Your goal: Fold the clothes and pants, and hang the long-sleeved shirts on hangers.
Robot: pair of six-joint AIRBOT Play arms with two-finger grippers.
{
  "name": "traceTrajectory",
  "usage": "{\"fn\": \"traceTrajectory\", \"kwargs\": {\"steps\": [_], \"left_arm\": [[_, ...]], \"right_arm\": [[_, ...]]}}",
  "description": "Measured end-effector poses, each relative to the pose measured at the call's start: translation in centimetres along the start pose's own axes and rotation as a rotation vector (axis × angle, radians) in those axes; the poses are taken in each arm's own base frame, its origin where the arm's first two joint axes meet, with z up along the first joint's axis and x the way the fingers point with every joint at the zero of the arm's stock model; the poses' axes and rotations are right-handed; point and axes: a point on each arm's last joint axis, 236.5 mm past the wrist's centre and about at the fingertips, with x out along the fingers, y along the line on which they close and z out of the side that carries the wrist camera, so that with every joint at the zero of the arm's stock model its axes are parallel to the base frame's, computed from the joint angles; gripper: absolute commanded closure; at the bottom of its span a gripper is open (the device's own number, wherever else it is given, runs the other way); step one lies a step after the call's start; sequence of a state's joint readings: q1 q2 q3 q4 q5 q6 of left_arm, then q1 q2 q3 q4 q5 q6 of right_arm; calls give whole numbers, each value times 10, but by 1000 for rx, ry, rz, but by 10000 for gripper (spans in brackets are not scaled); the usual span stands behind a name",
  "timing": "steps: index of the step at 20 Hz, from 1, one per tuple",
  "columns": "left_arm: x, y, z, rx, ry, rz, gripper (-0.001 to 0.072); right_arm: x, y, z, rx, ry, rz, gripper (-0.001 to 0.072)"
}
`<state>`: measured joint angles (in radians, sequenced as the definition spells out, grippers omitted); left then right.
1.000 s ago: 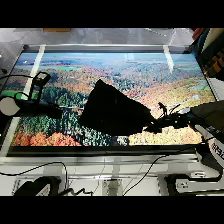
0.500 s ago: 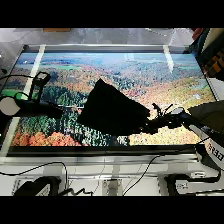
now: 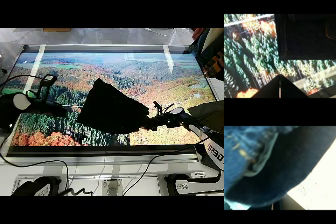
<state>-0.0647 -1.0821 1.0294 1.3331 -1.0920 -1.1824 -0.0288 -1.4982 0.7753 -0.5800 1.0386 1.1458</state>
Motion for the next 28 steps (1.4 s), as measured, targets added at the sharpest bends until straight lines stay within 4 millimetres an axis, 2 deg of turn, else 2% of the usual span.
{"fn": "traceTrajectory", "kwargs": {"steps": [4,7,8,9,10,13,14,15,21,22,23,24,25,28], "left_arm": [[34,21,-16,-98,82,-27,689],[63,26,-31,-221,142,-129,679],[71,25,-34,-269,154,-173,543],[80,23,-36,-315,160,-218,257],[89,21,-37,-364,166,-262,148],[115,13,-45,-463,207,-359,151],[123,10,-49,-484,221,-381,173],[130,7,-52,-500,233,-408,227],[153,-21,-41,-524,194,-585,241],[155,-24,-40,-511,189,-598,302],[158,-25,-40,-494,184,-600,488],[161,-26,-41,-479,180,-596,613],[163,-28,-42,-466,182,-596,690],[163,-32,-41,-447,177,-608,690]], "right_arm": [[-5,8,0,-59,-8,12,675],[-9,14,-5,-101,4,23,675],[-10,15,-6,-110,7,24,675],[-10,16,-7,-117,10,26,675],[-10,16,-8,-121,14,27,675],[-11,17,-10,-129,21,30,674],[-11,18,-11,-131,22,32,675],[-11,18,-11,-131,24,32,675],[-11,18,-12,-134,26,33,675],[-11,18,-12,-134,26,33,675],[-11,18,-12,-134,26,33,675],[-11,18,-12,-134,27,33,675],[-11,18,-12,-134,27,33,674],[-11,18,-12,-135,27,34,675]]}}
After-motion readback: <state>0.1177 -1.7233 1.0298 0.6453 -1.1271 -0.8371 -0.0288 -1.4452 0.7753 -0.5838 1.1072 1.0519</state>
